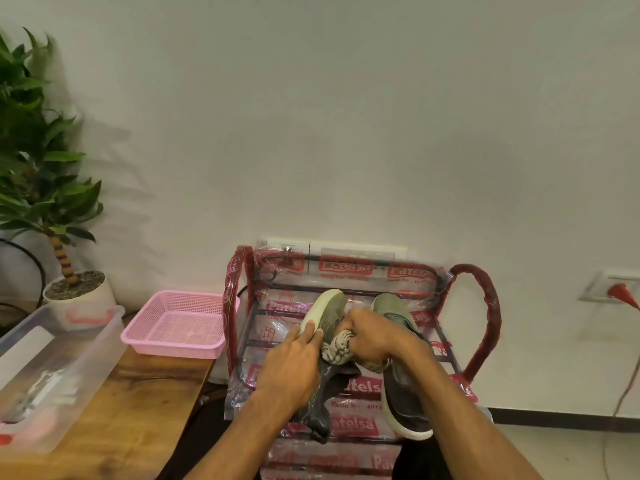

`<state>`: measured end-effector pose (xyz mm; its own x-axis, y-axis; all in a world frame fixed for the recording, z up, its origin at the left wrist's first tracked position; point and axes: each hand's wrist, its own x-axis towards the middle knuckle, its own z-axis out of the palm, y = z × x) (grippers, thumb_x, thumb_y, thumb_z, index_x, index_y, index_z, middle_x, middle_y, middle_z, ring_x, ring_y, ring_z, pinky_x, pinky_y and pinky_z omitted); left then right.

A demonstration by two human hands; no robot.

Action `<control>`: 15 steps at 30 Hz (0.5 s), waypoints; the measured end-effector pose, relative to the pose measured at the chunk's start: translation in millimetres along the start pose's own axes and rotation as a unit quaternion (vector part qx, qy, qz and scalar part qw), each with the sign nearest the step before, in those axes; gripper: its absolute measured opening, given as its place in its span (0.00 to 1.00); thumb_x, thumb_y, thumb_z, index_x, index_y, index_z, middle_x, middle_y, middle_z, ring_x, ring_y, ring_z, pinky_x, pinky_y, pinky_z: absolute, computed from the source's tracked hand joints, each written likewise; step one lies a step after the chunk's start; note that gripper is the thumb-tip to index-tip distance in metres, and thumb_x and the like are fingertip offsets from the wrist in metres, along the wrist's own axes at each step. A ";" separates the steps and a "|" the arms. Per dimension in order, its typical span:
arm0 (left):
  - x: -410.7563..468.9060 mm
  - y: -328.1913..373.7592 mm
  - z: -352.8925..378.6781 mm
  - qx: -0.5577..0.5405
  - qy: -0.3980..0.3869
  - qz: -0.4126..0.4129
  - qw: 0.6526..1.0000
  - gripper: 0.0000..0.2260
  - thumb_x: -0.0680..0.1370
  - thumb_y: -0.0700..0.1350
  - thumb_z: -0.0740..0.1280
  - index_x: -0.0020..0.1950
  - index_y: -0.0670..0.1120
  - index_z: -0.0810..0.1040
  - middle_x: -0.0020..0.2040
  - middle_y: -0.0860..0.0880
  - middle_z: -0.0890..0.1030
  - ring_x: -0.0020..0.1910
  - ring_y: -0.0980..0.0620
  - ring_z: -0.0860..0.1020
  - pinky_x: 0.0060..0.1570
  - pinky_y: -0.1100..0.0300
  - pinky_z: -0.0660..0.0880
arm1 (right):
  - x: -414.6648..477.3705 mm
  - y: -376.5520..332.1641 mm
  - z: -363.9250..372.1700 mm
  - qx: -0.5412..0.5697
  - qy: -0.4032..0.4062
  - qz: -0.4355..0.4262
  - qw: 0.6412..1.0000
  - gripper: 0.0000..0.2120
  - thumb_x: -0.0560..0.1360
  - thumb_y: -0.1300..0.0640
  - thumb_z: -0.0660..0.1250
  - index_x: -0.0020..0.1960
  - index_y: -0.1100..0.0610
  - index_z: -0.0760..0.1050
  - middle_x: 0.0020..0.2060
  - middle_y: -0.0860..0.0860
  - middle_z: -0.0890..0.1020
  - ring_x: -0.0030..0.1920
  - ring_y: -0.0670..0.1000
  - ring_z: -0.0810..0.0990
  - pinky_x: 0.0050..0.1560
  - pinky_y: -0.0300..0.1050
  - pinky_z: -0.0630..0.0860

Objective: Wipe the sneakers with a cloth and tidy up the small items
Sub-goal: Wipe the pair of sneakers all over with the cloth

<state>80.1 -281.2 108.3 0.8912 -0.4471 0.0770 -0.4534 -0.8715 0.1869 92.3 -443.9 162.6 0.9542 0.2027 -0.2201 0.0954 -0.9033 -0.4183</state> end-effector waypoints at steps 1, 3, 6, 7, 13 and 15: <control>0.0 -0.6 0.8 -0.012 0.003 -0.003 1.000 0.23 0.82 0.44 0.58 0.77 0.47 0.60 0.78 0.49 0.59 0.75 0.47 0.59 0.68 0.50 0.69 | 2.0 4.0 -2.4 0.002 0.010 0.006 1.000 0.10 0.70 0.68 0.62 0.33 0.57 0.74 0.31 0.51 0.78 0.33 0.51 0.76 0.34 0.47 0.74; 0.6 -4.1 1.0 -0.051 0.005 -0.013 0.999 0.23 0.82 0.44 0.59 0.77 0.50 0.61 0.78 0.50 0.60 0.75 0.48 0.60 0.70 0.49 0.67 | 7.9 9.2 1.4 -0.001 0.062 0.026 0.998 0.12 0.71 0.66 0.63 0.32 0.53 0.73 0.30 0.49 0.76 0.33 0.50 0.76 0.34 0.47 0.74; 0.5 -9.2 -3.5 -0.103 -0.019 -0.020 0.994 0.24 0.82 0.46 0.59 0.78 0.52 0.59 0.79 0.53 0.56 0.76 0.49 0.60 0.72 0.49 0.63 | 14.6 6.4 17.0 -0.024 0.155 0.056 0.986 0.06 0.72 0.60 0.65 0.37 0.53 0.73 0.37 0.51 0.79 0.39 0.54 0.79 0.39 0.49 0.76; -0.2 -10.3 -5.6 -0.114 -0.034 -0.019 0.993 0.25 0.82 0.48 0.59 0.78 0.52 0.58 0.79 0.54 0.55 0.76 0.49 0.60 0.73 0.49 0.62 | 15.2 3.7 22.1 -0.026 0.171 0.062 0.983 0.03 0.72 0.59 0.64 0.41 0.55 0.75 0.40 0.52 0.81 0.42 0.55 0.80 0.42 0.51 0.78; 2.7 -18.3 -9.1 -0.099 -0.120 0.003 0.988 0.32 0.81 0.53 0.61 0.80 0.51 0.48 0.80 0.54 0.44 0.78 0.49 0.51 0.75 0.48 0.56 | 9.6 -9.7 50.1 -0.040 0.176 0.068 0.981 0.12 0.71 0.62 0.62 0.53 0.57 0.77 0.48 0.56 0.81 0.50 0.58 0.79 0.50 0.52 0.77; 1.5 -18.9 -6.7 -0.083 -0.132 0.006 0.988 0.32 0.82 0.54 0.60 0.80 0.52 0.46 0.80 0.54 0.42 0.79 0.49 0.49 0.75 0.47 0.56 | 2.3 -12.0 56.1 -0.038 0.171 0.055 0.983 0.12 0.70 0.62 0.62 0.52 0.57 0.78 0.47 0.56 0.82 0.49 0.58 0.80 0.48 0.51 0.77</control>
<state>90.1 -264.0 111.5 0.8403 -0.5137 -0.1732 -0.4358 -0.8301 0.3477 77.5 -411.4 117.7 0.9982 -0.0253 0.0537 -0.0057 -0.9412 -0.3378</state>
